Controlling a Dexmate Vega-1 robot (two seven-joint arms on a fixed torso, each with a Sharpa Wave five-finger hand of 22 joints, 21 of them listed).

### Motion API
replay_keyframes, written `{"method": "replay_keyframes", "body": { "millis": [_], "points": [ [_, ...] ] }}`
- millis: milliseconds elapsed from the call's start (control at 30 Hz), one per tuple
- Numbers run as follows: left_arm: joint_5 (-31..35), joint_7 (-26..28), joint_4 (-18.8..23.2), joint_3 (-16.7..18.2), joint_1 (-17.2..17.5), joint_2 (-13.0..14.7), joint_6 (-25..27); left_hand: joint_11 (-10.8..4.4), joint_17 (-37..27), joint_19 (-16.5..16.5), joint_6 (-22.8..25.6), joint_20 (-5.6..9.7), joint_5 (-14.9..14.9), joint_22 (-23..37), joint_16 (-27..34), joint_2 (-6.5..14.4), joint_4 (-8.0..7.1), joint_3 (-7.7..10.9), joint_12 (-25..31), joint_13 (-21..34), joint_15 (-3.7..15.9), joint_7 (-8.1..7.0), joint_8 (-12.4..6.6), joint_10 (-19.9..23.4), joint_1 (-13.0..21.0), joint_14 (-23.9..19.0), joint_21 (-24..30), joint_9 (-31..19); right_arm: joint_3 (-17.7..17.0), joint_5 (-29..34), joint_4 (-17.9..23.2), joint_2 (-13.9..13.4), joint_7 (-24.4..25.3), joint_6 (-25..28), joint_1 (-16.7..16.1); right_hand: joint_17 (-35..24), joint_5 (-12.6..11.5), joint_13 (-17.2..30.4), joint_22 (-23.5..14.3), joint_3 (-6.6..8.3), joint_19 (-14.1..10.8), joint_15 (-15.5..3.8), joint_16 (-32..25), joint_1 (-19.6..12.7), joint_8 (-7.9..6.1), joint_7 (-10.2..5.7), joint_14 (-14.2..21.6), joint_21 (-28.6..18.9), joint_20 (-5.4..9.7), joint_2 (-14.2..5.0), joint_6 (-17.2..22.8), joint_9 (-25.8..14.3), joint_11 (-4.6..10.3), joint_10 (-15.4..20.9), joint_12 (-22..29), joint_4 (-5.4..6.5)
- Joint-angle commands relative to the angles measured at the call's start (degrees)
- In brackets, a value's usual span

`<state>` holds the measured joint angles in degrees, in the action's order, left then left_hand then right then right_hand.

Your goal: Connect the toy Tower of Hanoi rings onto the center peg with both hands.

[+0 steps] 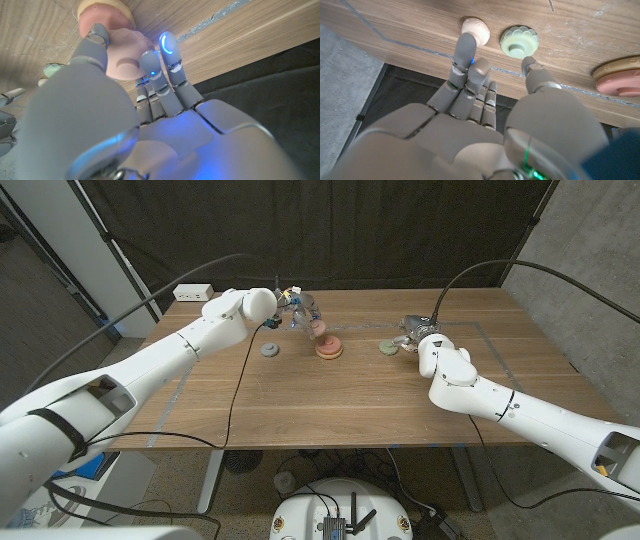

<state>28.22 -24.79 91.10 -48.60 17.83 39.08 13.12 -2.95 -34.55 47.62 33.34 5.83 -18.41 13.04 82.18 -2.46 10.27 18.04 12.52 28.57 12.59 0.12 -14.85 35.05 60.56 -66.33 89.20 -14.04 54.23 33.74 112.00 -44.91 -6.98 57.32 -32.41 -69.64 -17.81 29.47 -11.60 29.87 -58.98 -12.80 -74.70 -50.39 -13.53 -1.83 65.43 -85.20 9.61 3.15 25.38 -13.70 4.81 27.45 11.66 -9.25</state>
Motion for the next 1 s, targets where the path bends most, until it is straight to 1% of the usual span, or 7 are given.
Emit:
{"method": "replay_keyframes", "body": {
  "millis": [33,367,1000],
  "points": [
    [-0.41,0.49,-1.99,-0.8,-0.9,-1.28,-0.82,-5.39,-0.19,0.42,0.77,6.28,-0.37,0.14,-0.22,1.26,-0.99,1.52,-0.03,2.79,-0.08,-0.04,0.18,5.94,0.5,-0.43,0.08,-0.28,-0.09,-0.6,-0.19,-0.08,0.31,-0.08,0.09,-0.22,-0.28,0.1,-0.11,0.44,-0.59,0.13,-0.32,0.2,0.0,0.04,0.4,-0.27,3.02,-0.17,0.45,-0.16,0.19,0.51,0.35,0.06],
    [-0.51,0.85,-3.37,-1.47,-1.36,-2.04,-1.26,-5.59,-0.7,0.37,0.84,6.31,-0.39,0.15,-0.05,1.31,-0.89,1.59,-0.11,3.02,-0.08,0.0,0.36,6.09,0.76,-0.84,0.08,-0.36,0.45,-0.74,-0.77,0.5,0.16,-0.22,0.71,-0.2,-0.31,0.11,-0.1,0.47,-0.59,0.13,-0.33,0.27,0.03,-0.04,0.37,-0.27,3.02,-0.18,0.48,-0.16,0.2,0.51,0.33,0.08],
    [-0.39,0.69,-5.63,-2.94,-2.29,-3.3,-1.89,-5.53,-0.83,0.49,1.44,6.3,-0.46,0.04,-0.55,1.46,-0.87,1.66,-0.31,3.13,-0.07,-0.04,0.53,6.61,1.1,-0.79,0.1,-0.51,0.03,-2.12,-1.04,0.41,1.29,-0.36,0.14,0.09,-0.35,0.13,-0.08,0.52,-0.58,0.13,-0.06,0.34,0.06,-0.04,0.12,-0.27,3.01,-0.17,0.61,-0.15,0.16,0.69,0.35,0.08]
  ]
}}
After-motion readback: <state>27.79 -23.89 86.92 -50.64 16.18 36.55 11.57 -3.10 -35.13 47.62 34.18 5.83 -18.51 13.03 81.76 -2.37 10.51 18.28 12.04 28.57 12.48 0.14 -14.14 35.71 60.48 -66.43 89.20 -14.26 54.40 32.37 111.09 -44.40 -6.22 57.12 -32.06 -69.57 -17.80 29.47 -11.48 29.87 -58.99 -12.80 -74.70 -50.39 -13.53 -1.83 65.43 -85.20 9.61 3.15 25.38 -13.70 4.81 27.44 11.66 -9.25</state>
